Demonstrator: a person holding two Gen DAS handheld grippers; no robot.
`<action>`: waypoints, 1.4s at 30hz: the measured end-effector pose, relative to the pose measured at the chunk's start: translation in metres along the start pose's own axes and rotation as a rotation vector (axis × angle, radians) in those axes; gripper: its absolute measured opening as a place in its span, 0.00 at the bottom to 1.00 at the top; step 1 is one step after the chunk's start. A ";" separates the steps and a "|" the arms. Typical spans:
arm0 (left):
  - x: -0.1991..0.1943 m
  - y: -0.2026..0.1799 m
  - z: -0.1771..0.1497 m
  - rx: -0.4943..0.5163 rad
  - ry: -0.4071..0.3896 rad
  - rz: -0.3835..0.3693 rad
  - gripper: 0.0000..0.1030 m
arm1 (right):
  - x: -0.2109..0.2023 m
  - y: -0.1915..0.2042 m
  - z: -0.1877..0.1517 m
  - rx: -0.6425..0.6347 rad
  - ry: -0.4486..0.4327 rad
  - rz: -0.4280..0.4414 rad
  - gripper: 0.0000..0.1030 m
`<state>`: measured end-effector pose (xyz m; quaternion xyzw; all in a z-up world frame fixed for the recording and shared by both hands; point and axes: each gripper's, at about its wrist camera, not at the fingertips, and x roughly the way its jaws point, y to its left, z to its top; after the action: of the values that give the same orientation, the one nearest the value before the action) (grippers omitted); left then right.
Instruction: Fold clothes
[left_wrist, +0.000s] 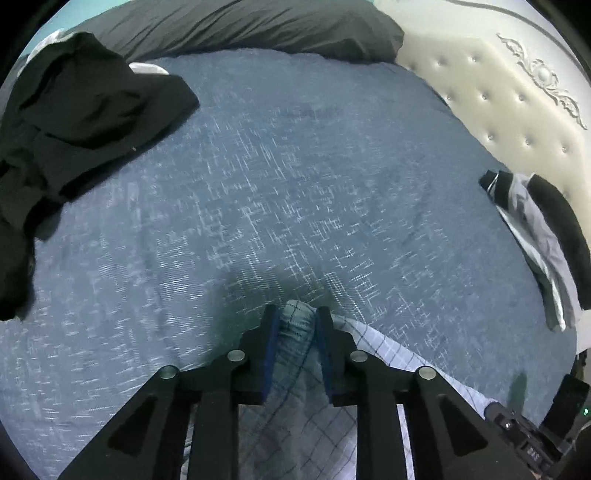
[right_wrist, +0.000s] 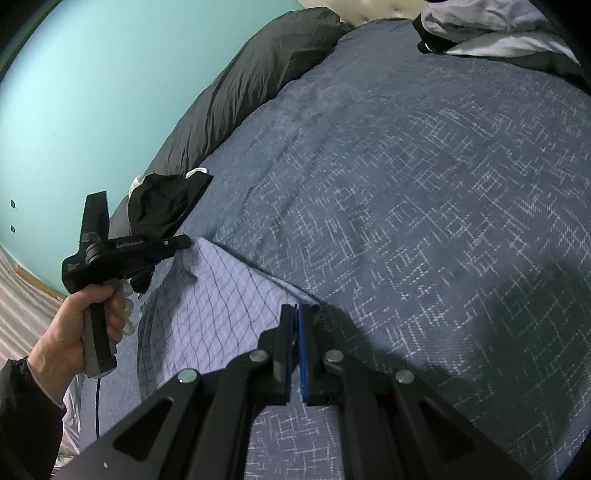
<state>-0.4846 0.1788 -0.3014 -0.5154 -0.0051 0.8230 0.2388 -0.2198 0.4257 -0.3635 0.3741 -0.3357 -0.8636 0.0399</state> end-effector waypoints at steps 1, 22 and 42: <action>-0.008 0.005 0.000 0.002 -0.008 0.003 0.28 | 0.000 0.000 0.000 0.002 0.001 0.000 0.02; -0.067 0.089 -0.102 -0.211 -0.024 -0.103 0.31 | -0.001 -0.007 0.002 0.032 0.003 0.010 0.02; -0.048 0.091 -0.105 -0.269 -0.028 -0.154 0.15 | -0.005 -0.025 0.009 0.119 -0.002 -0.007 0.06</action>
<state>-0.4137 0.0543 -0.3333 -0.5294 -0.1582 0.8011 0.2300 -0.2177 0.4511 -0.3710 0.3761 -0.3854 -0.8425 0.0143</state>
